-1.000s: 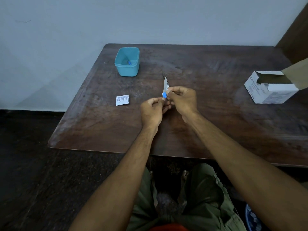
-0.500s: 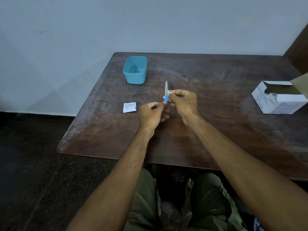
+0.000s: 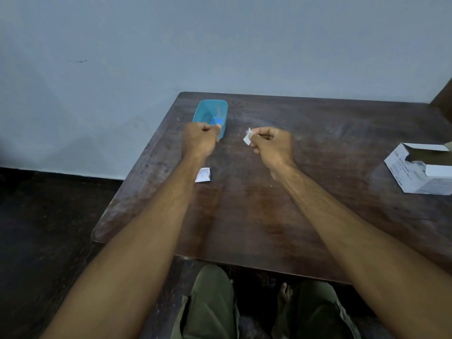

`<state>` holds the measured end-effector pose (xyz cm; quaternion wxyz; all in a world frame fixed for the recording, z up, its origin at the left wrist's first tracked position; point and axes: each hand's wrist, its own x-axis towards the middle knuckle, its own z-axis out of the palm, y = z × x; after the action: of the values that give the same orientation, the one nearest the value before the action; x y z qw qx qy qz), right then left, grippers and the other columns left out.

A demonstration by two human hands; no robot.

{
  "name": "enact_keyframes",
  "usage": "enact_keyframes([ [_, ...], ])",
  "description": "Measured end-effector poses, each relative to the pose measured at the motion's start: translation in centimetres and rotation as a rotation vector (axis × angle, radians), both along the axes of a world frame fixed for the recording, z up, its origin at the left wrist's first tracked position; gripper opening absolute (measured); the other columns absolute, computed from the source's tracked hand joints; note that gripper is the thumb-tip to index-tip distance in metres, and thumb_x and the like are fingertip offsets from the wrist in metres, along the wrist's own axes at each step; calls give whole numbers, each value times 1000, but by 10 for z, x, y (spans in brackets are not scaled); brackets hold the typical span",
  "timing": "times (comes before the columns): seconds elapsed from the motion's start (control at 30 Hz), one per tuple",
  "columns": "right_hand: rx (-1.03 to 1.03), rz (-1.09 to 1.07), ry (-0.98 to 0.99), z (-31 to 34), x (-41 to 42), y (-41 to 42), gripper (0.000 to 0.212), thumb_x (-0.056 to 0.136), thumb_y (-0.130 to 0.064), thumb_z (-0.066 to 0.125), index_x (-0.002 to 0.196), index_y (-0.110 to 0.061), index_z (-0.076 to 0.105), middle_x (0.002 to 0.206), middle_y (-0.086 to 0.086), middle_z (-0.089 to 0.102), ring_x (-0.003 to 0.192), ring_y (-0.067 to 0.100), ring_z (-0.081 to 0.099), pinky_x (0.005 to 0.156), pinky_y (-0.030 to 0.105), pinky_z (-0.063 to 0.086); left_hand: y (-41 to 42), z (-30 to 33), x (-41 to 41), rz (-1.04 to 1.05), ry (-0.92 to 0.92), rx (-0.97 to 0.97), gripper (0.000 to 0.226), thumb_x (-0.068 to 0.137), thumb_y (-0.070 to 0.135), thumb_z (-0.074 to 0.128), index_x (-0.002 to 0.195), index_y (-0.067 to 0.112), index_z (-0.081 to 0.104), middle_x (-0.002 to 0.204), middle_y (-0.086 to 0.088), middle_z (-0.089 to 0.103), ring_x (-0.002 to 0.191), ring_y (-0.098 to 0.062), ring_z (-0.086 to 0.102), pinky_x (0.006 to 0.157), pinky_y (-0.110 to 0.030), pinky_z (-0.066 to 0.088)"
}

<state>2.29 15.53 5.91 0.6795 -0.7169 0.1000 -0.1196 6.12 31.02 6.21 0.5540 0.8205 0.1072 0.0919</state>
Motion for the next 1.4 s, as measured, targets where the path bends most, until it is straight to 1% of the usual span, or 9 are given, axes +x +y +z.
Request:
enact_keyframes([
  [0.07, -21, 4, -7, 1, 7, 1, 15, 84, -9, 67, 73, -21, 68, 73, 0, 70, 62, 4, 62, 59, 17, 52, 11, 10, 23, 22, 8, 88, 30, 83, 30, 68, 63, 8, 67, 58, 0, 58, 48, -9, 48, 52, -21, 38],
  [0.17, -42, 0, 1, -3, 20, 3, 14, 84, -11, 69, 75, -22, 68, 75, -2, 71, 63, 3, 63, 61, 16, 53, 22, 19, 53, 55, 41, 286, 29, 81, 31, 68, 58, 15, 59, 54, 2, 49, 51, -14, 48, 47, -23, 33],
  [0.27, -48, -1, 20, -10, 33, 4, 11, 84, -11, 68, 79, -20, 69, 76, -1, 71, 64, 3, 63, 60, 15, 52, 28, 19, 78, 32, 42, 440, 25, 82, 32, 69, 76, 8, 68, 75, -9, 67, 72, -28, 64, 51, -25, 37],
  [0.33, -52, -2, 34, -16, 41, 5, 12, 84, -10, 68, 78, -20, 68, 75, -2, 70, 64, 4, 63, 59, 15, 51, 32, 14, 91, 8, 44, 562, 26, 82, 31, 68, 84, 5, 67, 88, -13, 70, 72, -26, 62, 52, -26, 36],
  [0.5, -68, 4, 53, -33, 56, 4, 14, 84, -12, 69, 76, -24, 68, 75, -3, 71, 63, 3, 64, 59, 15, 50, 34, 0, 109, -5, 45, 854, 20, 82, 27, 64, 88, 9, 61, 95, -10, 69, 71, -23, 55, 59, -29, 40],
  [0.6, -82, 1, 64, -43, 61, 4, 13, 83, -13, 70, 77, -24, 69, 73, -6, 71, 60, -1, 63, 59, 14, 49, 32, -7, 116, -26, 27, 948, 32, 86, 28, 63, 107, 5, 62, 110, -13, 67, 94, -29, 64, 69, -31, 43],
  [0.7, -75, 1, 76, -50, 65, 4, 10, 83, -14, 71, 78, -23, 69, 72, -5, 71, 59, -2, 62, 59, 16, 48, 31, -13, 121, -58, 32, 1046, 40, 91, 30, 59, 120, 3, 57, 123, -14, 62, 111, -31, 60, 84, -35, 47],
  [1.1, -88, 8, 87, -58, 68, 2, 2, 84, -15, 71, 84, -17, 71, 74, -4, 71, 56, -1, 62, 49, 14, 48, 27, -12, 122, -126, 101, 1093, 39, 93, 26, 56, 121, 0, 55, 124, -16, 60, 112, -33, 59, 86, -38, 49],
  [1.4, -71, 23, 94, -58, 66, -1, 4, 85, -15, 70, 88, -14, 72, 80, -1, 72, 64, 3, 65, 52, 15, 49, 27, -8, 122, -165, 133, 1048, 43, 94, 28, 58, 125, -1, 53, 125, -17, 59, 113, -32, 58, 90, -37, 48],
])
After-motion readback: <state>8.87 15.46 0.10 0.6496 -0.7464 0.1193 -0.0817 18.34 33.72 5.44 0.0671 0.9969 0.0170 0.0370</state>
